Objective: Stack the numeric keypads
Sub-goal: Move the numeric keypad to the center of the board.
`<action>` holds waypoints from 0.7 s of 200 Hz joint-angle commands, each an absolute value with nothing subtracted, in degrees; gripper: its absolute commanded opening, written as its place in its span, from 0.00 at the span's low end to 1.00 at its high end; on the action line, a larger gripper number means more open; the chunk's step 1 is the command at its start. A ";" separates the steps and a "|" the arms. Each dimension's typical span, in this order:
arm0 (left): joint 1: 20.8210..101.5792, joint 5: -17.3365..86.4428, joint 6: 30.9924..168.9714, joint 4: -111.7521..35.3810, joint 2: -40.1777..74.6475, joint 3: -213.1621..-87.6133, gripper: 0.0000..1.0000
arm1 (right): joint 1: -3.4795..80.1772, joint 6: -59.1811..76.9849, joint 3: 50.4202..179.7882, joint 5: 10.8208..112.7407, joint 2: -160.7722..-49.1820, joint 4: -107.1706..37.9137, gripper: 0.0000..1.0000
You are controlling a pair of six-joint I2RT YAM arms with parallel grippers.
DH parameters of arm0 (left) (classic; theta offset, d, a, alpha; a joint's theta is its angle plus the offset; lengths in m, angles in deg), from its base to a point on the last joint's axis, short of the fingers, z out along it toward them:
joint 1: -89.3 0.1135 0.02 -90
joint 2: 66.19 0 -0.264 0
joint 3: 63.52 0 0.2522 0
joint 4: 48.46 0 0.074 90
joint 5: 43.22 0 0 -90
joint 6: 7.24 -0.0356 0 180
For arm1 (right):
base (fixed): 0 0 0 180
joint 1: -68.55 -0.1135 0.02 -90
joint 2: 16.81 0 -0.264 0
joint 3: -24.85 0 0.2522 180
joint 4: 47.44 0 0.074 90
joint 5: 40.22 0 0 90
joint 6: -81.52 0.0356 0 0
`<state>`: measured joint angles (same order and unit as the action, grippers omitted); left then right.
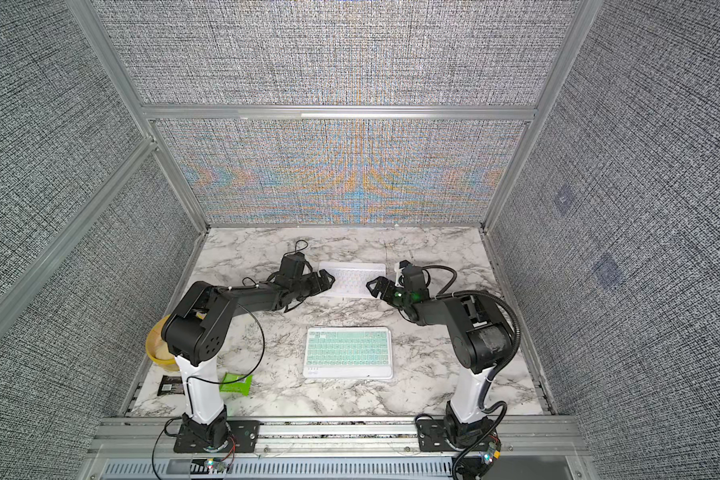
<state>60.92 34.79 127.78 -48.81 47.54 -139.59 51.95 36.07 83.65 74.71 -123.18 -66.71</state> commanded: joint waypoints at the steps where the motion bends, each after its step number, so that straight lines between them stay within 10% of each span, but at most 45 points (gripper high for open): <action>1: 59.86 19.04 131.01 -50.47 49.34 -140.10 0.93 | 51.37 48.50 82.12 94.57 -126.20 -79.10 0.90; 70: 59.94 18.71 130.80 -50.09 50.13 -140.35 0.92 | 54.68 67.18 80.03 95.62 -139.50 -110.20 0.78; 140: 60.12 20.72 129.09 -46.30 48.38 -141.06 0.92 | 59.15 63.49 77.95 92.12 -138.18 -107.50 0.75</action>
